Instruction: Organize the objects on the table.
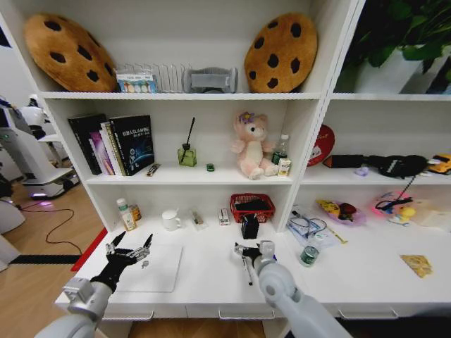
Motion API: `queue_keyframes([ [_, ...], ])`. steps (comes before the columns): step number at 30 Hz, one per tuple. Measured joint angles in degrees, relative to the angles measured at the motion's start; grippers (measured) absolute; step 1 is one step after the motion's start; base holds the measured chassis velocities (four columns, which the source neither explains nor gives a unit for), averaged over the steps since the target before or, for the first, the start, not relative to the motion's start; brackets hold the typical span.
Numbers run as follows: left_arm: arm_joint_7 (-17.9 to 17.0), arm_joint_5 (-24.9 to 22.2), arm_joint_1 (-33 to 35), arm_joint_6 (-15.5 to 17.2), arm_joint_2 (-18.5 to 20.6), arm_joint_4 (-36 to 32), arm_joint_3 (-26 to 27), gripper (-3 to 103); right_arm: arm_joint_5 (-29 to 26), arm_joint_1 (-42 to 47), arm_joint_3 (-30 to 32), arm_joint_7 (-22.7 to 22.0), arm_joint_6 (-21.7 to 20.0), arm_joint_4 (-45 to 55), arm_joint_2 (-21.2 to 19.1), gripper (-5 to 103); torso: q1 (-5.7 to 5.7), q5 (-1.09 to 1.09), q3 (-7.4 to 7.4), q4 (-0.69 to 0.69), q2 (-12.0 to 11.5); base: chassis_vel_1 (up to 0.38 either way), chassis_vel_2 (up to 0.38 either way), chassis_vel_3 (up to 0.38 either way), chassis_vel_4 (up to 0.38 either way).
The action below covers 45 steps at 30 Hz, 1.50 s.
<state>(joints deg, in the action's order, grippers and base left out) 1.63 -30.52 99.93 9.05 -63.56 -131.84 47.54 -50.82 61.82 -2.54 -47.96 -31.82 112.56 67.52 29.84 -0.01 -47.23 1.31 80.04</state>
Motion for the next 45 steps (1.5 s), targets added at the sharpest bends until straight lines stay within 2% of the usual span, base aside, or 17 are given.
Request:
queue_keyframes([
  [4, 0.00, 0.00, 0.00, 0.00, 0.00, 0.00, 0.00, 100, 2.90, 0.57, -1.33, -0.34, 1.04, -1.52, 1.75, 101, 0.00, -0.01, 0.00, 0.01, 0.00, 0.000, 0.000, 0.000, 0.000],
  [6, 0.00, 0.00, 0.00, 0.00, 0.00, 0.00, 0.00, 100, 3.73, 1.39, -1.34, -0.41, 1.23, -1.76, 2.09, 94, 0.00, 0.00, 0.00, 0.01, 0.00, 0.000, 0.000, 0.000, 0.000],
  [16, 0.00, 0.00, 0.00, 0.00, 0.00, 0.00, 0.00, 100, 6.39, 3.47, -0.51, 0.96, 1.44, -1.77, 2.25, 84, 0.00, 0.00, 0.00, 0.01, 0.00, 0.000, 0.000, 0.000, 0.000],
  [20, 0.00, 0.00, 0.00, 0.00, 0.00, 0.00, 0.00, 100, 6.54, 3.93, -0.23, 1.02, 1.66, -1.84, 2.47, 68, 0.00, 0.00, 0.00, 0.01, 0.00, 0.000, 0.000, 0.000, 0.000],
  [23, 0.00, 0.00, 0.00, 0.00, 0.00, 0.00, 0.00, 100, 6.59, 4.08, -0.11, 1.03, 1.72, -1.90, 2.55, 65, 0.00, 0.00, 0.00, 0.01, 0.00, 0.000, 0.000, 0.000, 0.000],
  [26, 0.00, 0.00, 0.00, 0.00, 0.00, 0.00, 0.00, 100, 6.77, 4.77, 0.35, 1.14, 1.99, -2.08, 3.04, 57, 0.00, -0.02, 0.01, 0.02, 0.00, 0.000, 0.000, 0.000, 0.000],
  [30, 0.00, 0.00, 0.00, 0.00, 0.00, 0.00, 0.00, 100, 6.87, 5.16, 0.42, 1.17, 2.07, -2.07, 3.28, 51, -0.01, -0.02, 0.02, 0.02, 0.01, 0.000, 0.000, 0.000, 0.000],
  [32, 0.00, 0.00, 0.00, 0.00, 0.00, 0.00, 0.00, 100, 6.96, 5.52, 0.49, 1.18, 2.16, -1.95, 3.34, 41, -0.01, -0.01, 0.01, 0.01, 0.00, 0.000, 0.000, 0.000, 0.000],
  [35, 0.00, 0.00, 0.00, 0.00, 0.00, 0.00, 0.00, 100, 6.96, 5.70, 0.61, 1.19, 2.20, -1.85, 3.29, 36, -0.01, 0.00, 0.01, 0.01, 0.00, 0.000, 0.000, 0.000, 0.000],
  [36, 0.00, 0.00, 0.00, 0.00, 0.00, 0.00, 0.00, 100, 6.96, 5.91, 0.78, 1.22, 2.21, -1.75, 3.13, 25, -0.01, 0.00, 0.01, 0.01, 0.00, 0.000, 0.000, 0.000, 0.000],
  [37, 0.00, 0.00, 0.00, 0.00, 0.00, 0.00, 0.00, 100, 6.99, 6.12, 0.95, 1.35, 2.29, -1.72, 3.00, 19, -0.01, 0.00, 0.01, 0.01, 0.00, 0.000, 0.000, 0.000, 0.000],
  [39, 0.00, 0.00, 0.00, 0.00, 0.00, 0.00, 0.00, 100, 7.04, 6.27, 1.05, 1.57, 2.35, -1.69, 2.93, 19, 0.00, 0.00, 0.01, 0.01, 0.00, 0.000, 0.000, 0.000, 0.000],
  [40, 0.00, 0.00, 0.00, 0.00, 0.00, 0.00, 0.00, 100, 7.08, 6.52, 1.33, 1.98, 2.46, -1.57, 2.84, 12, -0.01, 0.01, 0.00, -0.01, 0.00, 0.000, 0.000, 0.000, 0.000],
  [41, 0.00, 0.00, 0.00, 0.00, 0.00, 0.00, 0.00, 100, 7.08, 6.52, 1.33, 1.98, 2.46, -1.57, 2.84, 12, -0.01, 0.01, 0.00, -0.01, 0.00, 0.000, 0.000, 0.000, 0.000],
  [43, 0.00, 0.00, 0.00, 0.00, 0.00, 0.00, 0.00, 100, 8.12, 6.97, 2.23, 5.04, 3.90, -1.35, 2.68, 12, -0.01, 0.01, -0.01, 0.02, -0.01, 0.000, 0.000, 0.000, 0.000],
  [44, 0.00, 0.00, 0.00, 0.00, 0.00, 0.00, 0.00, 100, 8.12, 6.97, 2.23, 5.04, 3.90, -1.35, 2.68, 12, -0.01, 0.01, -0.01, 0.02, -0.01, 0.000, 0.000, 0.000, 0.000],
  [45, 0.00, 0.00, 0.01, 0.00, 0.00, 0.00, 0.00, 100, 10.67, 6.84, 2.83, 8.12, 6.18, -1.22, 2.49, 12, 0.00, 0.05, -0.03, 0.02, -0.03, 0.000, 0.000, 0.000, 0.000],
])
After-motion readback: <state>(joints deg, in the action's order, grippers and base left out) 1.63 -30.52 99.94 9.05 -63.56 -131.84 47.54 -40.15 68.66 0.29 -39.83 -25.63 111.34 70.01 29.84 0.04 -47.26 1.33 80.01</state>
